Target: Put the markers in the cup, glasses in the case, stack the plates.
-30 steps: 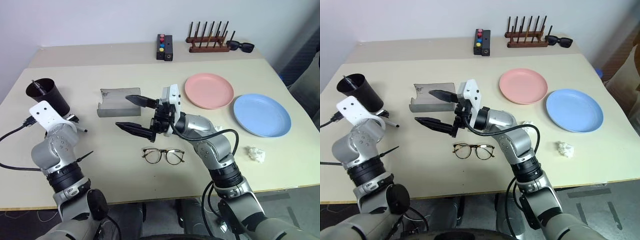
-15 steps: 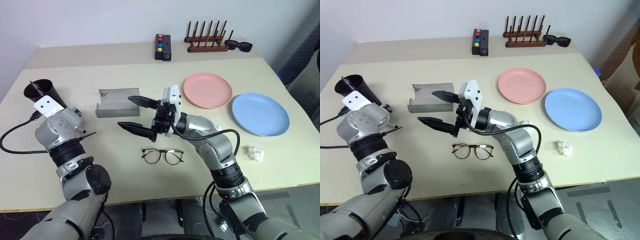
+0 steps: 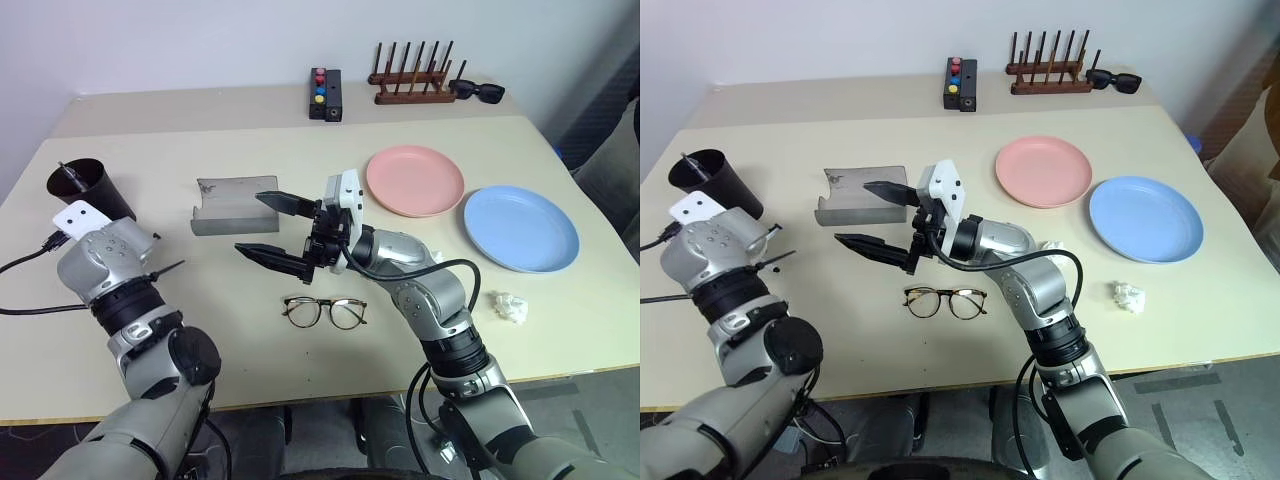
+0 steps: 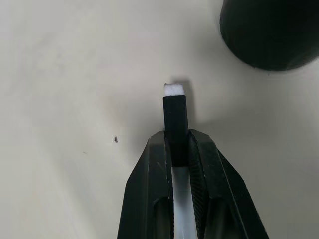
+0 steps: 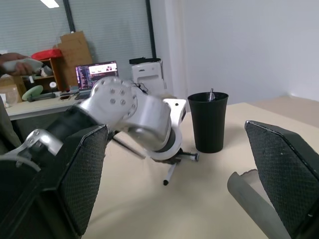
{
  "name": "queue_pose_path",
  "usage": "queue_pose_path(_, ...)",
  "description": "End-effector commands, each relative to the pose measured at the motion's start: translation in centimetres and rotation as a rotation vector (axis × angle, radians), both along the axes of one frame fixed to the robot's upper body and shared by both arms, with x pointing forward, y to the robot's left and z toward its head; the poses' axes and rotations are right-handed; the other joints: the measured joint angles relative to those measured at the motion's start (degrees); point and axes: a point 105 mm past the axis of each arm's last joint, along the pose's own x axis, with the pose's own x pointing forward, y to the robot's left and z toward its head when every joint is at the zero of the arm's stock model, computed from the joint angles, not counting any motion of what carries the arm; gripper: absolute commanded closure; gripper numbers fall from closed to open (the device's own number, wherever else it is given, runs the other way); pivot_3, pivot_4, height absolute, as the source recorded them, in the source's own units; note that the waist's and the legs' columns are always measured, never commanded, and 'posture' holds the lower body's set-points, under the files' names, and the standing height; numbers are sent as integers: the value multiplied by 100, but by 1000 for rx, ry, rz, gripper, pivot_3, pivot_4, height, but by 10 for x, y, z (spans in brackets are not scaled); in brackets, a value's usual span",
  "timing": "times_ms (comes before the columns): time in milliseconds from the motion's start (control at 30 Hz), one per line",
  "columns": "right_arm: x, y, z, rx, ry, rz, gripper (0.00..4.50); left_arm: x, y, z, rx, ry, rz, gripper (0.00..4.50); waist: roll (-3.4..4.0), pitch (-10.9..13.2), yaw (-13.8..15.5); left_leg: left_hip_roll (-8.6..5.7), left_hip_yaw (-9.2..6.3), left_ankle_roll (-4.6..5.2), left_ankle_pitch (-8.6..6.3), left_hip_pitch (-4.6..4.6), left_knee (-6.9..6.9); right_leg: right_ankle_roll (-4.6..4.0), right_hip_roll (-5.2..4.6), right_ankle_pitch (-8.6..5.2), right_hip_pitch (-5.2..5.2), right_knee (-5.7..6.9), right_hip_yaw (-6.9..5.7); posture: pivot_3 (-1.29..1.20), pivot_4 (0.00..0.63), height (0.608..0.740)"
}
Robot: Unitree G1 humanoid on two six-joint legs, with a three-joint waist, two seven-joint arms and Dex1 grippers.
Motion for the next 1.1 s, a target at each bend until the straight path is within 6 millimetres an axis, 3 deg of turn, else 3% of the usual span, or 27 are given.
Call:
queue_pose_path(33, -7, 1, 10, 32, -32, 24, 0, 13, -21, 46, 123, -262, -226, 4466, 0, 0, 0, 0, 0, -2, 1, -1, 0, 0, 0, 0, 0, 0, 0, 0, 150, 739)
queue_pose_path(167, -6, 1, 10, 32, -33, 24, 0, 16, -62, 76, 277, -433, -573, 4466, 0, 0, 9, 1, -1, -7, 3, -2, -2, -2, 0, 0, -1, -1, 0, 0, 150, 739)
queue_pose_path(300, -5, 2, 11, 37, -42, 23, 0, 15, -78, 116, 500, -612, -730, 4466, 1, 1, 8, 1, 0, -8, 4, -2, -3, -4, 0, -2, -1, -4, 1, 0, 150, 739)
queue_pose_path(433, -1, 2, 15, 54, -55, -3, 0, 11, -62, 156, 674, -760, -644, 4466, 1, 1, -1, 2, 1, -7, 4, 0, -10, -4, 0, -2, -2, -10, 1, 0, 150, 739)
queue_pose_path(567, 2, 1, 16, 59, -63, -22, 0, 0, -19, 193, 894, -817, -392, 4466, 1, 1, 5, 2, 0, -7, 4, 0, -15, -4, 0, -1, -3, -14, 1, 0, 150, 739)
queue_pose_path(800, 3, 1, 16, 59, -68, -30, 0, 0, 20, 204, 1031, -841, -218, 4466, 1, 1, 35, 1, 0, -7, 5, 0, -21, -2, -1, -1, -3, -17, 1, 0, 150, 739)
queue_pose_path(1100, 3, -1, 18, 67, -70, -38, 0, 16, 40, 175, 1049, -775, -213, 4466, 0, 0, 23, 1, 0, -8, 6, 0, -21, -1, -1, 0, -4, -15, 0, 0, 150, 739)
